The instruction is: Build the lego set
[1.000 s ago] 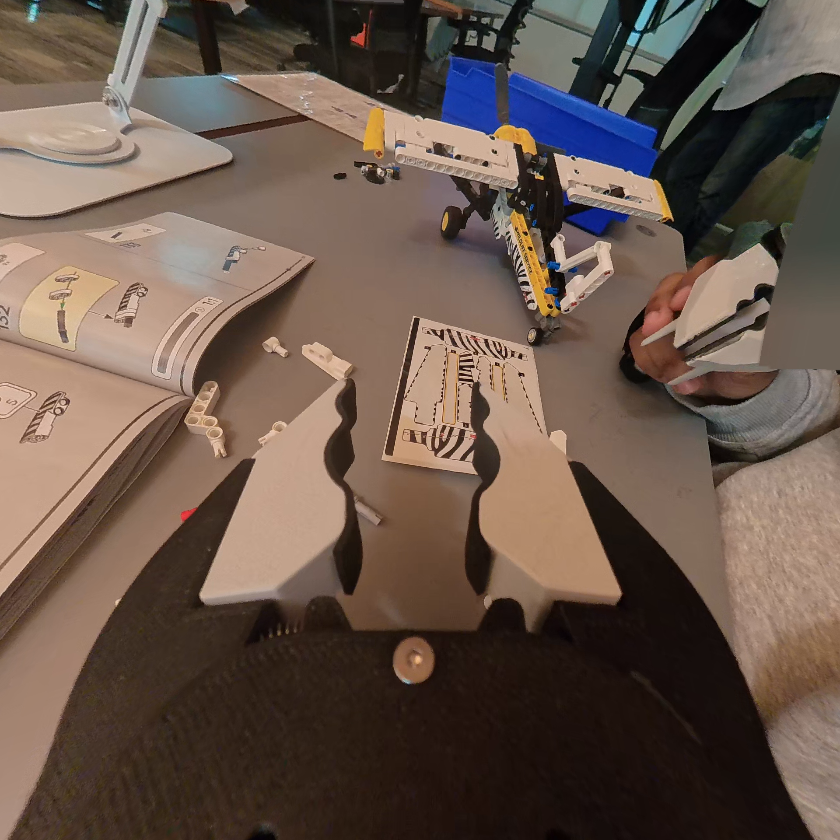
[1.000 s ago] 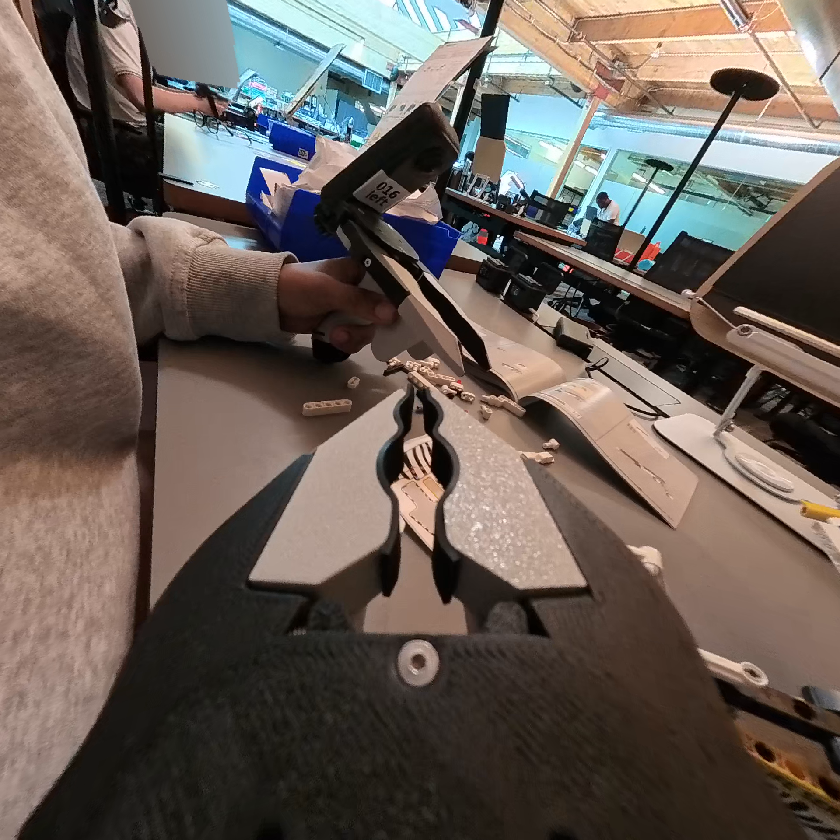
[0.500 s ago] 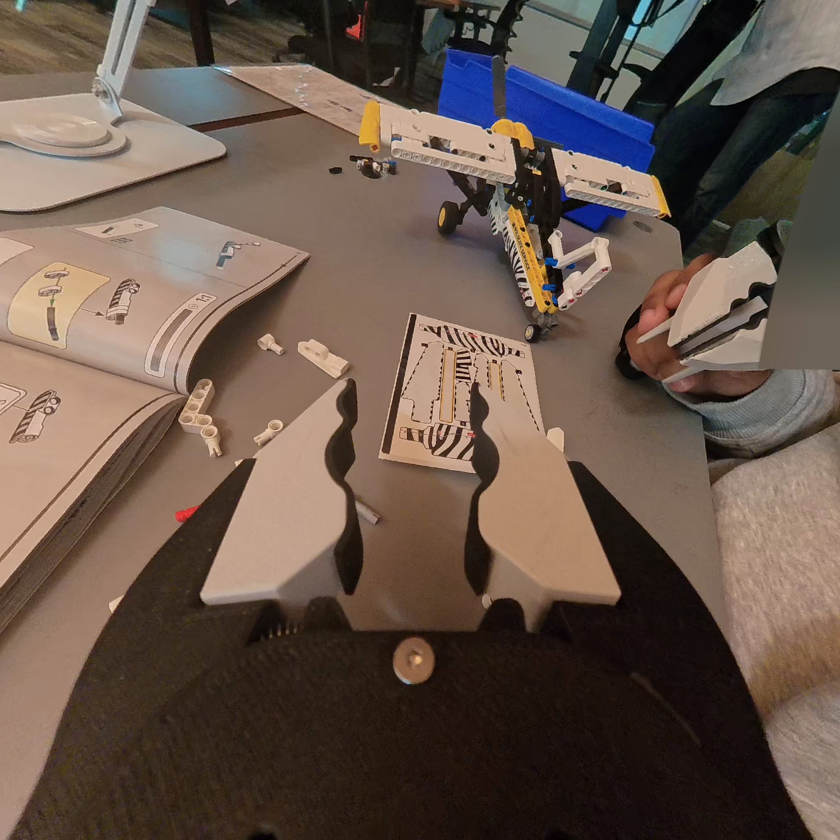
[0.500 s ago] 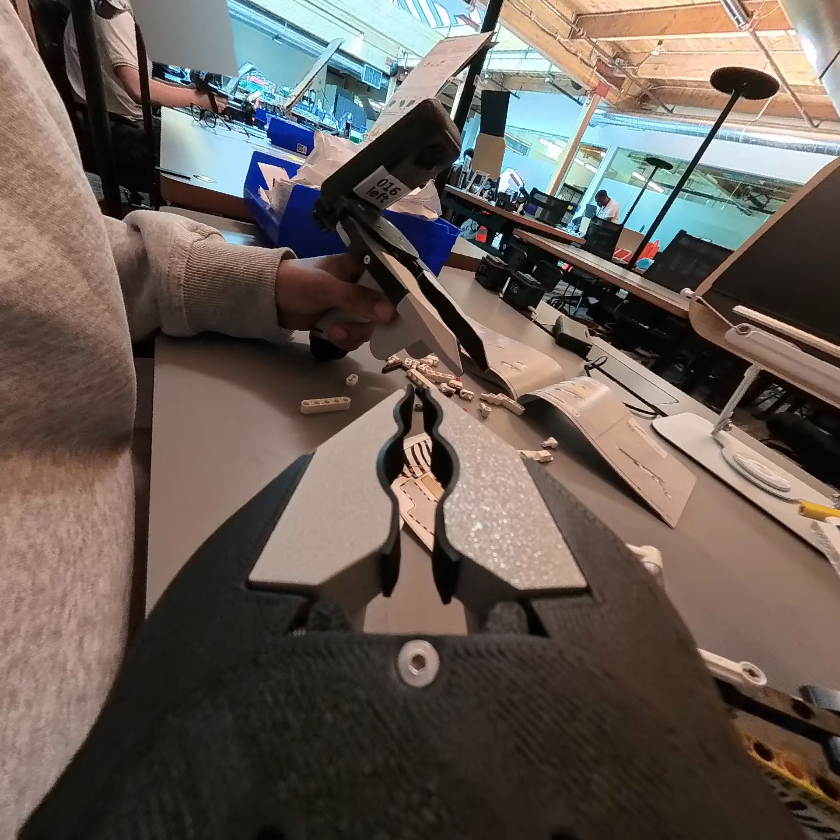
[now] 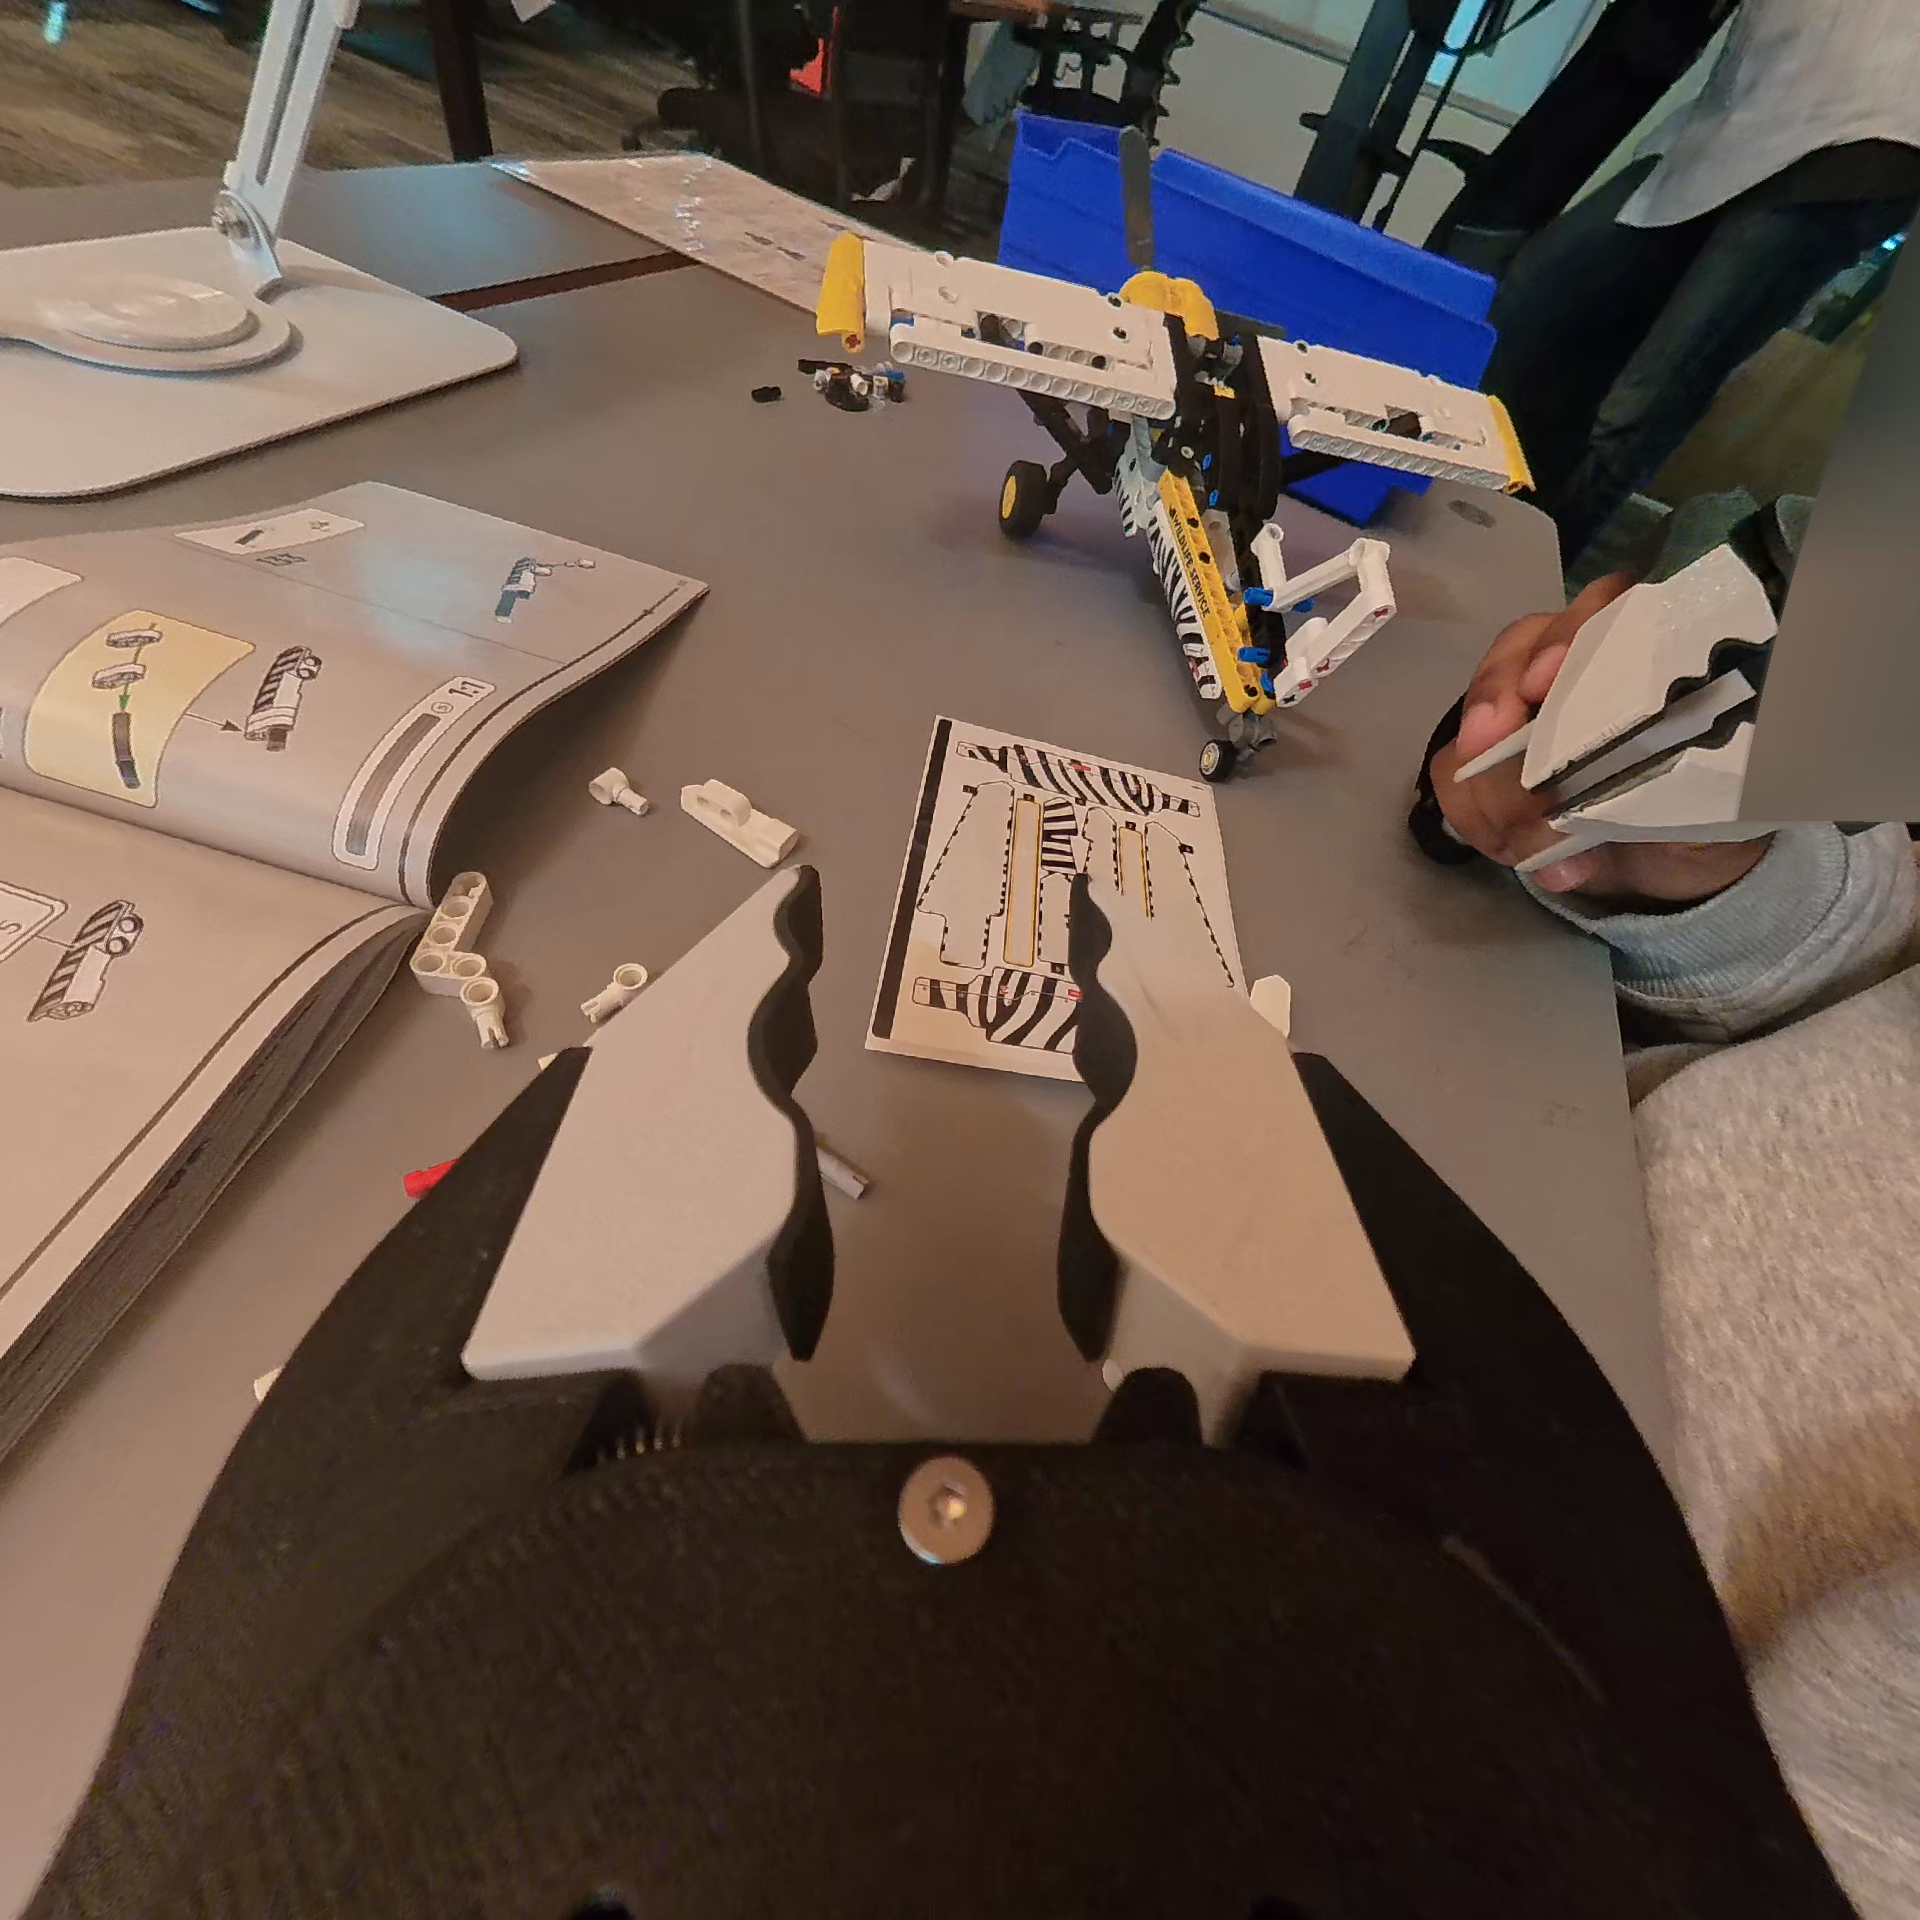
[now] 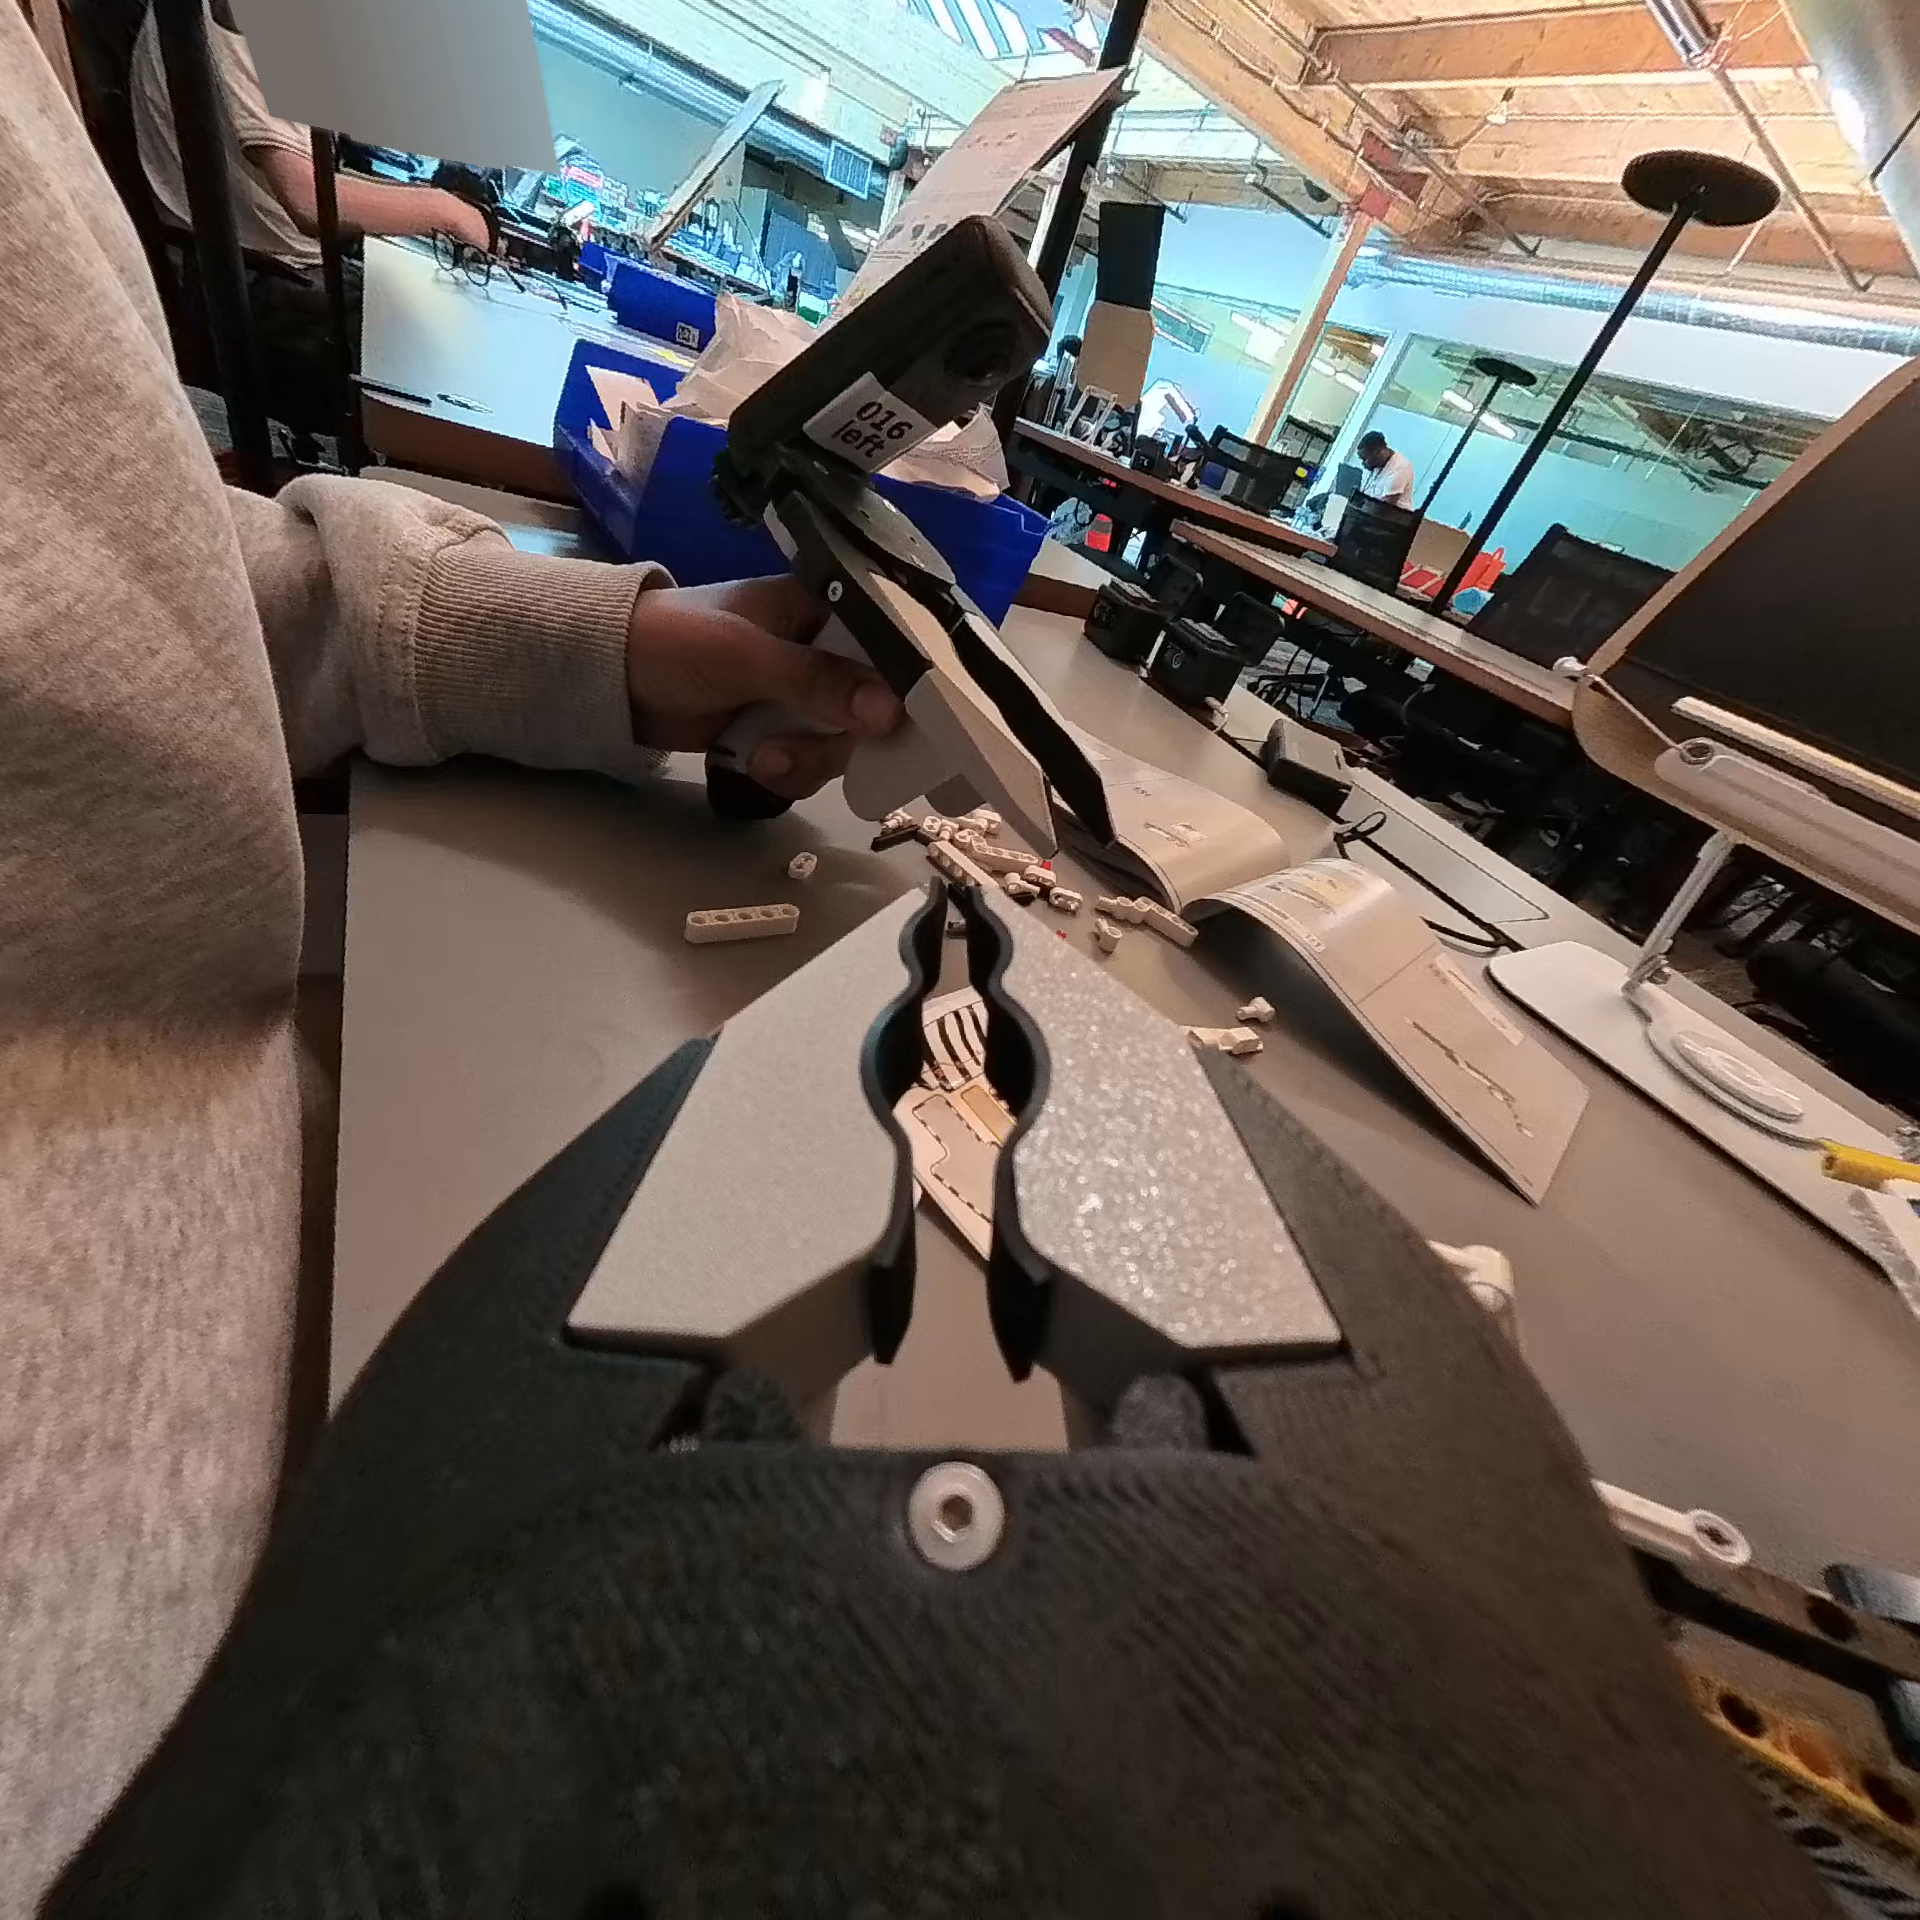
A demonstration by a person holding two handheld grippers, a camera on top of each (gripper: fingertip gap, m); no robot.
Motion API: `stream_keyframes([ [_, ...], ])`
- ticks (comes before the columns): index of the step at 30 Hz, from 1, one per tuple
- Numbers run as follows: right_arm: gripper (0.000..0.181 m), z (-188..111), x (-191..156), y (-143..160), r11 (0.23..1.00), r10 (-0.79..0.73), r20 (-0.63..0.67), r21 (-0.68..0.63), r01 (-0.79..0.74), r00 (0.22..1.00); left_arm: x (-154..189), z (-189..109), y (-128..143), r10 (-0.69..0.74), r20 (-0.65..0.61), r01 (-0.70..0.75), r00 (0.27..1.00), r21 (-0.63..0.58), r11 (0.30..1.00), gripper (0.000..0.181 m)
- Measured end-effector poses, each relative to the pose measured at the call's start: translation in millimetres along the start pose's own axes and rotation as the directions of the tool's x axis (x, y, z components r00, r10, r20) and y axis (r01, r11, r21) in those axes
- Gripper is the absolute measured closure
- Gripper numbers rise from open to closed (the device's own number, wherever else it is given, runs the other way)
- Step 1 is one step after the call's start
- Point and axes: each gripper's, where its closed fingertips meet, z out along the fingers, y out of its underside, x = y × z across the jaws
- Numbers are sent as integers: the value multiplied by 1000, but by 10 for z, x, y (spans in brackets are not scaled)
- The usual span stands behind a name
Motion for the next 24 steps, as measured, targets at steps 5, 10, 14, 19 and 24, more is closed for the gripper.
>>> stream_keyframes([
  [5,179,-8,-3,0,1000,-2,-1,0,2,1000,1,-3,-3,10,4,-10,1000,1,1000,136],
  [10,179,-12,-12,-12,1000,2,-1,0,-2,1000,22,6,13,9,-12,-9,1000,-11,1000,140],
  [14,179,-19,-16,-21,1000,8,-2,-1,-8,1000,22,6,13,8,-13,-8,1000,-12,1000,141],
  [19,179,-26,-21,-31,1000,14,-2,-2,-14,1000,28,12,17,13,-16,-13,1000,-17,1000,142],
  [24,179,-28,-14,-49,999,32,-1,4,-32,999,31,17,22,8,-23,-9,1000,-22,1000,143],
])
